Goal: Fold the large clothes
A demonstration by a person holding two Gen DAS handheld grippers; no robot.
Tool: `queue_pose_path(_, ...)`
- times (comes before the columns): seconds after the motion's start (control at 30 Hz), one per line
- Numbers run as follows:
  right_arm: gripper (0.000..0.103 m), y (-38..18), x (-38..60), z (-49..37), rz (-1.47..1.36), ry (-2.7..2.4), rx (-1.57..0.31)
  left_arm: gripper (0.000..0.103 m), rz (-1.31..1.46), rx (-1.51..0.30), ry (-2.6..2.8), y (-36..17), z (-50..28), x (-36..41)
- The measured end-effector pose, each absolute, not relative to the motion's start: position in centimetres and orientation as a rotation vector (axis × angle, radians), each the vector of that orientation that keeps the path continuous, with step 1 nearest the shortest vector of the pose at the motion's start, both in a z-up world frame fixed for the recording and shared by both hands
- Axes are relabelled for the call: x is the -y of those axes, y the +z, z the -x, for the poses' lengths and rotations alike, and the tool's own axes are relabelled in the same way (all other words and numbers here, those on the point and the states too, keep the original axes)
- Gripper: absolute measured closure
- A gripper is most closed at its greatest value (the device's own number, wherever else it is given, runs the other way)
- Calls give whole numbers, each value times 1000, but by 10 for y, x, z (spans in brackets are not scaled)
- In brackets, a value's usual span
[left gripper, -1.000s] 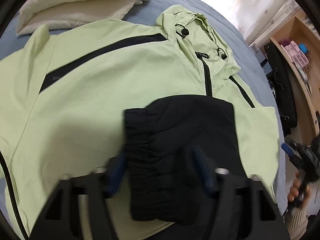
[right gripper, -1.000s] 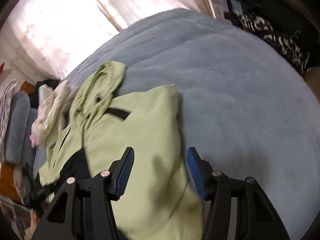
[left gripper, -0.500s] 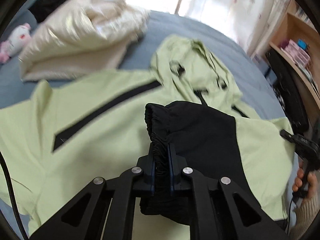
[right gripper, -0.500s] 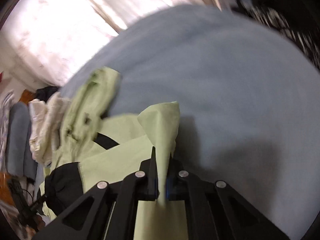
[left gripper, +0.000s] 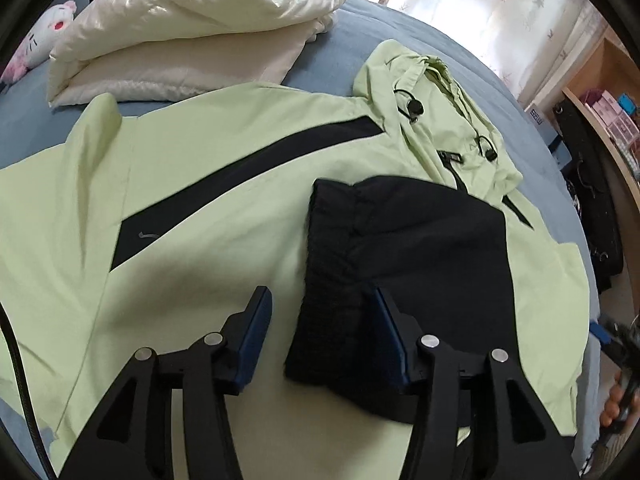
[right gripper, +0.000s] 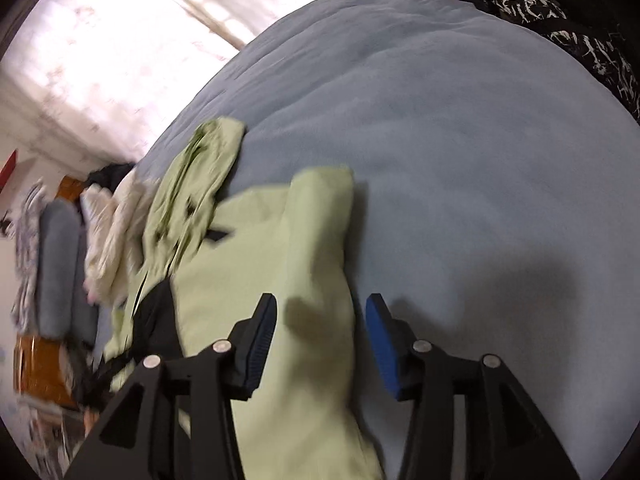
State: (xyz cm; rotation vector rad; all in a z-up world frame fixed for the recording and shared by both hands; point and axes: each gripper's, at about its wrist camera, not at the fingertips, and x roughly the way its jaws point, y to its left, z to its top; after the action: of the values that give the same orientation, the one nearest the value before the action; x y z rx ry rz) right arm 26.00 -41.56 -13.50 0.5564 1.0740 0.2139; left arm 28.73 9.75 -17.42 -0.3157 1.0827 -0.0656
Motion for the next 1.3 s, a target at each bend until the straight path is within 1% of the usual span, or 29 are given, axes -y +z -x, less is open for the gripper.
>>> queue_pose_path(0.13, 56, -142, 408, -215, -454, 259, -1123, 53, 266, -1087, -53, -178, -288, -88)
queue_pose_path(0.2, 56, -148, 396, -200, -355, 264, -1135, 53, 268, -1090, -50, -179, -290, -82)
queue_pose_path(0.3, 56, -160, 374, -197, -236, 243, -1156, 53, 256, -1095, -48, -181, -293, -73)
queue_pose_path(0.43, 56, -163, 355, -206, -155, 222, -1134, 53, 211, -1103, -22, -180, -297, -61)
queue_pose_path(0.47, 65, -162, 348, -208, -124, 207, -1114, 60, 207, -1104, -18, -179, -297, -60)
queue_pose_path(0.5, 77, -161, 343, -210, -98, 185, -1102, 75, 198, -1098, -3, -177, -296, -59)
queue_pose_path(0.53, 92, -157, 342, -210, -93, 175, -1099, 75, 196, -1093, 16, -174, -294, -59)
queue_pose_path(0.63, 92, -139, 349, -198, -113, 126, -1014, 77, 209, -1067, 55, -171, -286, -60)
queue_pose_path(0.67, 92, -144, 354, -194, -122, 103, -1024, 77, 189, -1070, 69, -175, -285, -59)
queue_pose_path(0.73, 92, -167, 360, -195, -131, 68, -1105, 77, 159, -1070, 81, -183, -284, -56)
queue_pose_path(0.8, 91, -171, 370, -194, -219, 78, -1121, 76, 145, -1066, 82, -181, -283, -55)
queue_pose_path(0.83, 87, -168, 375, -193, -256, 77, -1129, 76, 147, -1076, 69, -179, -282, -55)
queue_pose_path(0.87, 84, -163, 380, -192, -292, 67, -1142, 73, 147, -1085, 46, -176, -280, -55)
queue_pose_path(0.9, 82, -156, 384, -191, -315, 58, -1147, 72, 136, -1082, 31, -171, -277, -56)
queue_pose_path(0.97, 82, -138, 388, -183, -326, 61, -1129, 71, 104, -1052, 16, -160, -268, -58)
queue_pose_path(1.0, 82, -127, 387, -179, -326, 72, -1114, 69, 90, -1031, 8, -153, -263, -58)
queue_pose_path(1.03, 82, -118, 384, -178, -322, 82, -1101, 65, 76, -1005, -5, -145, -258, -58)
queue_pose_path(1.07, 82, -109, 378, -177, -316, 102, -1082, 57, 69, -988, -15, -139, -254, -56)
queue_pose_path(1.1, 82, -102, 368, -181, -311, 123, -1067, 54, 68, -976, -21, -135, -253, -55)
queue_pose_path(1.2, 82, -95, 329, -198, -272, 203, -1047, 54, 105, -953, -69, -126, -257, -41)
queue_pose_path(1.3, 82, -112, 284, -219, -206, 260, -1077, 54, 122, -999, -94, -137, -270, -21)
